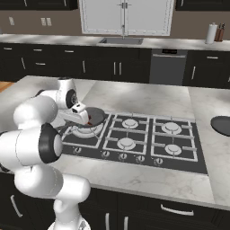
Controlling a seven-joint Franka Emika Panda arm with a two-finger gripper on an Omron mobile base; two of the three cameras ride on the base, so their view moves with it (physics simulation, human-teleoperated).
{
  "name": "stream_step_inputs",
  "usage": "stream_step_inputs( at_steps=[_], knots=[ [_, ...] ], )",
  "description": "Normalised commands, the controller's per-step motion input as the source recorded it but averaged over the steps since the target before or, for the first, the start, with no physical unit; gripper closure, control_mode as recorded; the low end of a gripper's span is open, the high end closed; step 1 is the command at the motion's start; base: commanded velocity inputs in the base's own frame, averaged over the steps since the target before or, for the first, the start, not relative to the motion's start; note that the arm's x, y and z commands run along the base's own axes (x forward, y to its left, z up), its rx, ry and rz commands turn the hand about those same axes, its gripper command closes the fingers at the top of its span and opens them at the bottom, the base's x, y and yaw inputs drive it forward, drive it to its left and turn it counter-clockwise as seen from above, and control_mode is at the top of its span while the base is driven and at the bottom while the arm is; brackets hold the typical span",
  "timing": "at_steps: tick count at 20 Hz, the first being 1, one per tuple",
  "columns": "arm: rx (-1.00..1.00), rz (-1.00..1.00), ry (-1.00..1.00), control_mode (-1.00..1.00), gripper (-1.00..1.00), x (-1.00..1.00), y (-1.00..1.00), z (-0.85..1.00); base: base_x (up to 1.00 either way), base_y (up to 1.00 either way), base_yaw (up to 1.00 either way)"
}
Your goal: Place both pans onto different burners. Then place the lime and the chicken drumstick on different pans.
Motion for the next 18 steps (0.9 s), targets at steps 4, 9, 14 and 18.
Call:
stream_step_inputs(
  at_steps=[4,9,14,18],
  knots=[
    [0.0,0.05,0.04,-1.0,-1.0,-0.31,-0.01,0.27,0.0,0.0,0.0],
    [0.0,0.08,0.02,-1.0,-1.0,-0.35,-0.07,0.2,0.0,0.0,0.0],
    [0.0,0.1,0.01,-1.0,-1.0,-0.42,-0.22,0.09,0.0,0.0,0.0],
    [0.0,0.06,0.0,-1.0,-1.0,-0.39,-0.13,0.03,0.0,0.0,0.0]
  ],
)
